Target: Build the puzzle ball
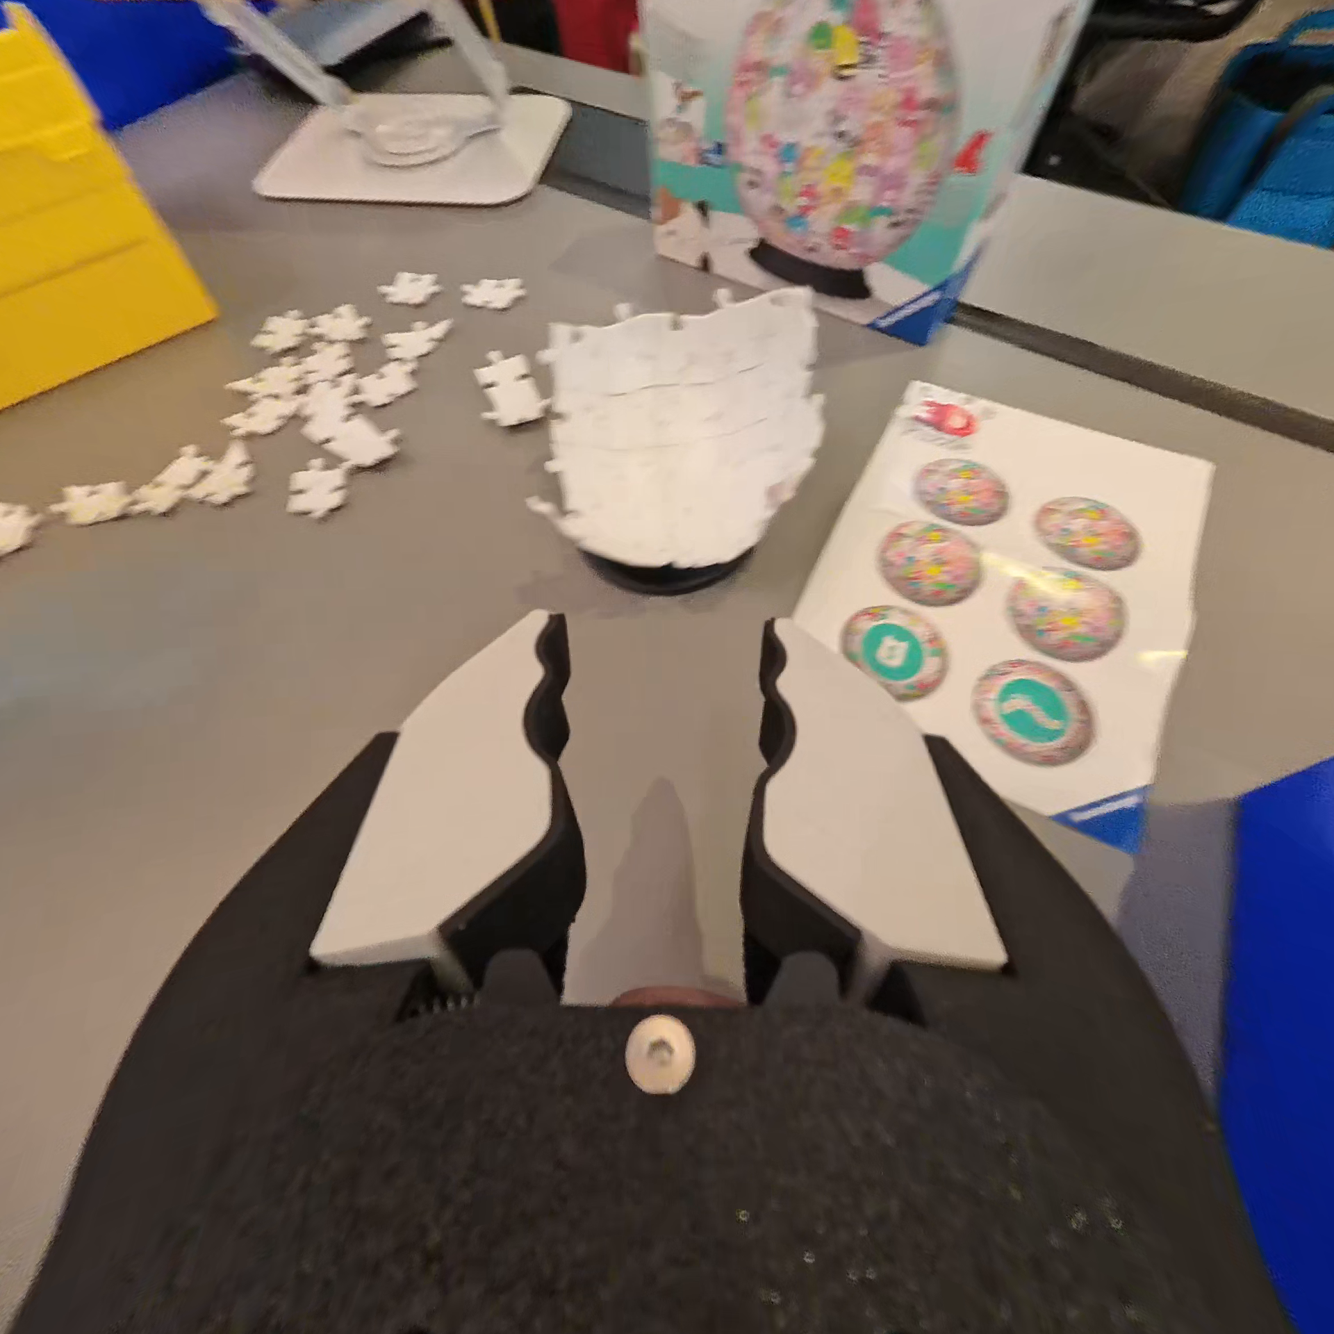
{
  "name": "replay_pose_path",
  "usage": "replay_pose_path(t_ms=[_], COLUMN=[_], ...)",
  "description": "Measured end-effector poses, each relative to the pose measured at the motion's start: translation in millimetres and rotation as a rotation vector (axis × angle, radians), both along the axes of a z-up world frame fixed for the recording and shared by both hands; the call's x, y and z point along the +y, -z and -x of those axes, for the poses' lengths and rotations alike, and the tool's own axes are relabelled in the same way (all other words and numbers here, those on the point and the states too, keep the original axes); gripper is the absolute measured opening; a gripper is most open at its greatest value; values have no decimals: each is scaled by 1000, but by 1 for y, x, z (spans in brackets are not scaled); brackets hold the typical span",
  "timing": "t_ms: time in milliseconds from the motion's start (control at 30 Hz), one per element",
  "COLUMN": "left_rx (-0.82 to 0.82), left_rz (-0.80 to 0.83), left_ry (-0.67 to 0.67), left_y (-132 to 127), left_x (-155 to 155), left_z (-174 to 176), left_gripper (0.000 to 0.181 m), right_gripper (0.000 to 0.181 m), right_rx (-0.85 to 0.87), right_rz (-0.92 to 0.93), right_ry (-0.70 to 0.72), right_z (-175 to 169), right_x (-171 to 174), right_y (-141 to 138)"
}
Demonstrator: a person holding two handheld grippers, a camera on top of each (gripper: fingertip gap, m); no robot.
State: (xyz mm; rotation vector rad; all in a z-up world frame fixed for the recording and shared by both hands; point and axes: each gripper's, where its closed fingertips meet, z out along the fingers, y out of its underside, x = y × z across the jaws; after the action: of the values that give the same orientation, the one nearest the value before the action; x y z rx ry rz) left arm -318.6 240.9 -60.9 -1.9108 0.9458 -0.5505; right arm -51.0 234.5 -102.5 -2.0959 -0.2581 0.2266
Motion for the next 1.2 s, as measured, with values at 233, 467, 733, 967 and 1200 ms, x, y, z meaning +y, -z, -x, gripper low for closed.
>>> replay_pose_path(t_ms=[233,467,733,967,1200], left_rx=[-15,29,56,20,52], left_rz=[10,-35,-40,-35,-47], left_ry=[-94,-127,-69,-66,-47], left_y=[1,58,67,62,66], left_x=[19,-15,-24,-25,-30], left_z=[-9,-6,-5,0,-4], left_gripper=[73,72,72,71,70], right_gripper=[52,47,16,26,29], right_rx=[45,-84,-91,-57,-68], right_rz=[152,271,317,264,267], right_ry=[79,184,249,227,232], right_z=[-16,-14,-16,-17,-12], right_x=[64,98,108,106,98], right_y=[35,57,71,63,59])
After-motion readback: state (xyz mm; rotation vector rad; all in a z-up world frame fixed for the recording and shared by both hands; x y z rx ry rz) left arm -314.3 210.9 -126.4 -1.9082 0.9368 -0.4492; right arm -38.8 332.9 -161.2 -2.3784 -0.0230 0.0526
